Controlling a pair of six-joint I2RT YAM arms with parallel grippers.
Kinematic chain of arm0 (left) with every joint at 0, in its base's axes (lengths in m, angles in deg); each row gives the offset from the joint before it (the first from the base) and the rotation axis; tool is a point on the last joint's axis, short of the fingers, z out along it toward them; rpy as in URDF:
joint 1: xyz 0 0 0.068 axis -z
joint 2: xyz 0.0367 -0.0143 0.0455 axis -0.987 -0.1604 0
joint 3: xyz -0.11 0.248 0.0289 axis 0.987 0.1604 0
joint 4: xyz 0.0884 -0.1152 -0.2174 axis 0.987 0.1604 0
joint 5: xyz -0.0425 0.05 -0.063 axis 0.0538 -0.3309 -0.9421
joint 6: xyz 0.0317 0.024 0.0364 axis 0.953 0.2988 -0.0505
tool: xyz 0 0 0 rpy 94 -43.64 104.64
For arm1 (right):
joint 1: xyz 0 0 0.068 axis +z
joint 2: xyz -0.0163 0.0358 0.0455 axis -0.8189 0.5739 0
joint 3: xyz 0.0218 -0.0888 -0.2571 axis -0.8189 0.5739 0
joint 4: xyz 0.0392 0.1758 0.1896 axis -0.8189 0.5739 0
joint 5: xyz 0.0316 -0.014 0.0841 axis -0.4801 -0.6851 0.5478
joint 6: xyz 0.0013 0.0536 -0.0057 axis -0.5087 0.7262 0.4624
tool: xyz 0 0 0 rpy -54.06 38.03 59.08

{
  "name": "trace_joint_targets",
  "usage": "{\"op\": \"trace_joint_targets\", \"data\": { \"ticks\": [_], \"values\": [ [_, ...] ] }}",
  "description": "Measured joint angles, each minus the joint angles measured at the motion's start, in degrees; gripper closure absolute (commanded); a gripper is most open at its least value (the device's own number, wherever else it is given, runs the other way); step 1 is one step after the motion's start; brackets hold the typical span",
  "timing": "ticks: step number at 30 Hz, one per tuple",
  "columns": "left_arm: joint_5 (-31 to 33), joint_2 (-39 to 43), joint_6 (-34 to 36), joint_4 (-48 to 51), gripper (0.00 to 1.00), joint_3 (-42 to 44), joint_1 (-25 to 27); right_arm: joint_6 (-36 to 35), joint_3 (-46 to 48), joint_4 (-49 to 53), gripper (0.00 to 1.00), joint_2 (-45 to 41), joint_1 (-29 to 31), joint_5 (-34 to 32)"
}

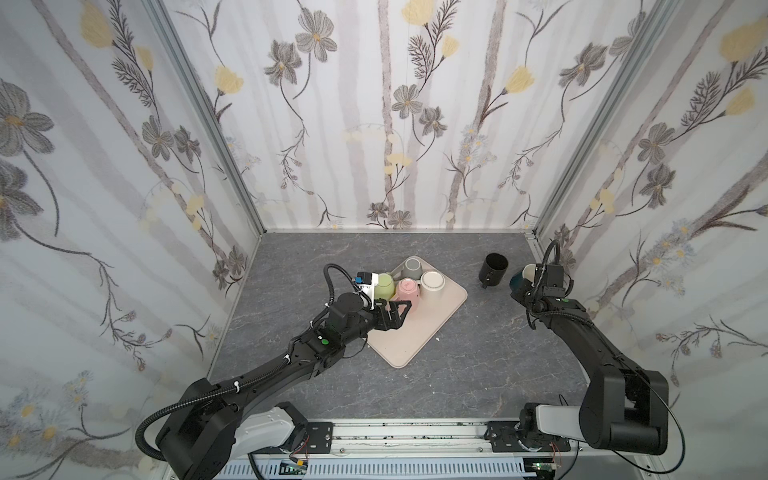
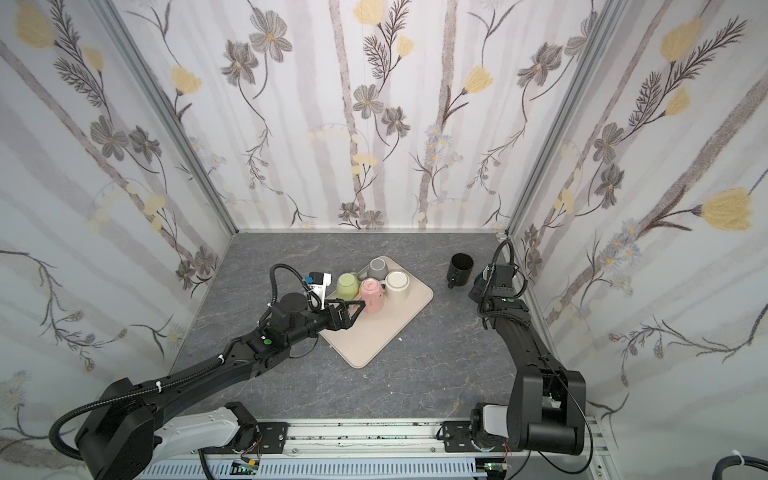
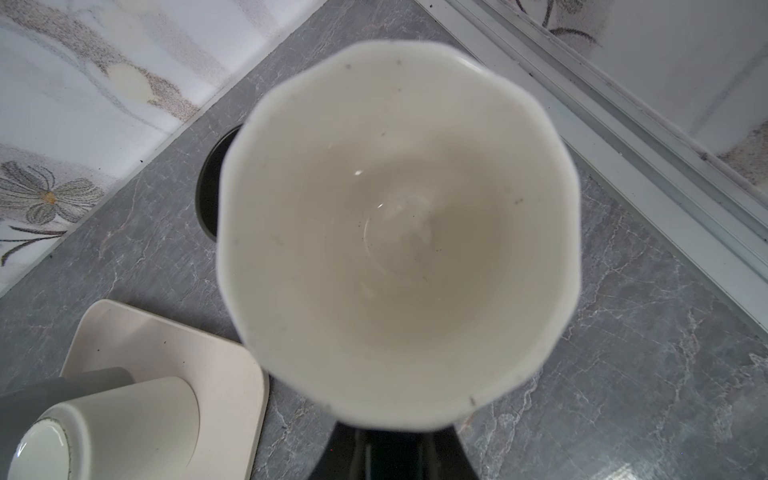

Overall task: Turn the mug right side up
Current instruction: 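Lower the teal mug mouth-up beside the black mug with the right gripper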

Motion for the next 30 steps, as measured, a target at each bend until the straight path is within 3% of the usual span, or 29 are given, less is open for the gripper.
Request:
{"op": "trace_joint_targets", "data": {
  "ticks": [14,26,29,30],
  "values": [
    [1.16,-0.9,0.02,0.72,0.0,0.07,0.0,-2.21,-7.41,-1.18,1.0,11.93,-0.68,-1.57],
    [1.73,-2.19,0.09,0.81,0.0,0.07,-0.07,-2.73,-11.58,-0.96,0.99,15.78,-0.81,-1.92],
    [1.75,-2.23,0.2,0.81,0.0,0.07,-0.09,-2.73,-12.5,-0.63,0.63,16.68,-0.9,-1.99],
    [1.75,-2.23,0.24,0.83,0.0,0.07,-0.09,-2.73,-12.63,-0.68,0.57,16.9,-0.94,-2.01]
  ]
}}
